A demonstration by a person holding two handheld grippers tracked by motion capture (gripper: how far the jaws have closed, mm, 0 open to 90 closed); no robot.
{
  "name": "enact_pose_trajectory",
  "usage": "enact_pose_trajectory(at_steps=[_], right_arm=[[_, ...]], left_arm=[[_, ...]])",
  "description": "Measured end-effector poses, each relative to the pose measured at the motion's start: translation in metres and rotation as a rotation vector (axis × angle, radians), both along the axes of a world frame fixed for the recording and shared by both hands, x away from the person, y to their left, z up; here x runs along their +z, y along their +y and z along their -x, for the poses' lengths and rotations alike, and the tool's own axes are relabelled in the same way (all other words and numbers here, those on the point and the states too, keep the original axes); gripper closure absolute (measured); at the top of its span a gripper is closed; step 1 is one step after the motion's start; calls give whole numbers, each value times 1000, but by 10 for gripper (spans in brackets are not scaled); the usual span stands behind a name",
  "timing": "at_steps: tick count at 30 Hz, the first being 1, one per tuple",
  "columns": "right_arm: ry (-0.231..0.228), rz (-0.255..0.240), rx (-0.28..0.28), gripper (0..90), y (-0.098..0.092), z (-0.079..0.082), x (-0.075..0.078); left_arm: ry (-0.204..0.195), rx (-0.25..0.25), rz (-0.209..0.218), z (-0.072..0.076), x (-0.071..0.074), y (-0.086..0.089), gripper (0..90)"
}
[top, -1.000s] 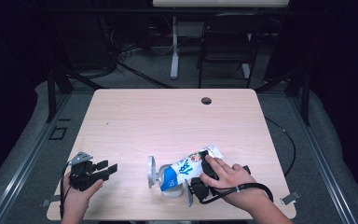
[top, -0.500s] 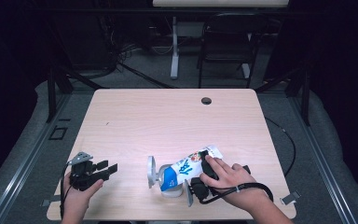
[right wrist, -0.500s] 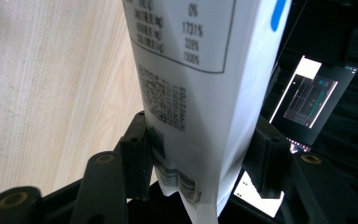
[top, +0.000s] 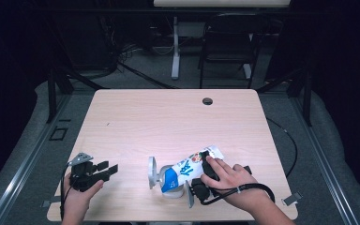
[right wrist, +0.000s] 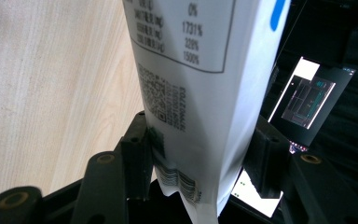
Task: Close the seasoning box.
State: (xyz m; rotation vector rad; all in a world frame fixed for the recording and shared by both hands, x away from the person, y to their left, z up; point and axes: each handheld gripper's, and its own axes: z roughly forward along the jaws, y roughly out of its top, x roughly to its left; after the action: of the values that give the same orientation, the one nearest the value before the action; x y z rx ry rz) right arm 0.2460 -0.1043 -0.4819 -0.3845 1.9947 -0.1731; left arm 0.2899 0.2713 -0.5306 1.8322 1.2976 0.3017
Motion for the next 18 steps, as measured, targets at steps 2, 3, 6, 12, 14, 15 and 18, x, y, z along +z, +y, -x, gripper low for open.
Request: enact_pose_trajectory(at_steps=[2,3,6,12,14,15,18], right_arm=[[-1,1,1,500,0,0,0],[3,-2,3,500,0,0,0],[-3,2,2,502,0,0,0],[-4,2,2,506,0,0,0],[-4,1,2,507,0,0,0],[-4,1,2,508,0,0,0],[-4,1,2,509,0,0,0]], left_arm=[[0,3,3,0,0,0,497],[0,3,3,0,0,0,497],[0,1,1,0,0,0,496],[0,5,3,0,0,0,494],[0,4,2,0,0,0,494],[0,5,3,0,0,0,494],[-1,2,1,0,0,0,494]])
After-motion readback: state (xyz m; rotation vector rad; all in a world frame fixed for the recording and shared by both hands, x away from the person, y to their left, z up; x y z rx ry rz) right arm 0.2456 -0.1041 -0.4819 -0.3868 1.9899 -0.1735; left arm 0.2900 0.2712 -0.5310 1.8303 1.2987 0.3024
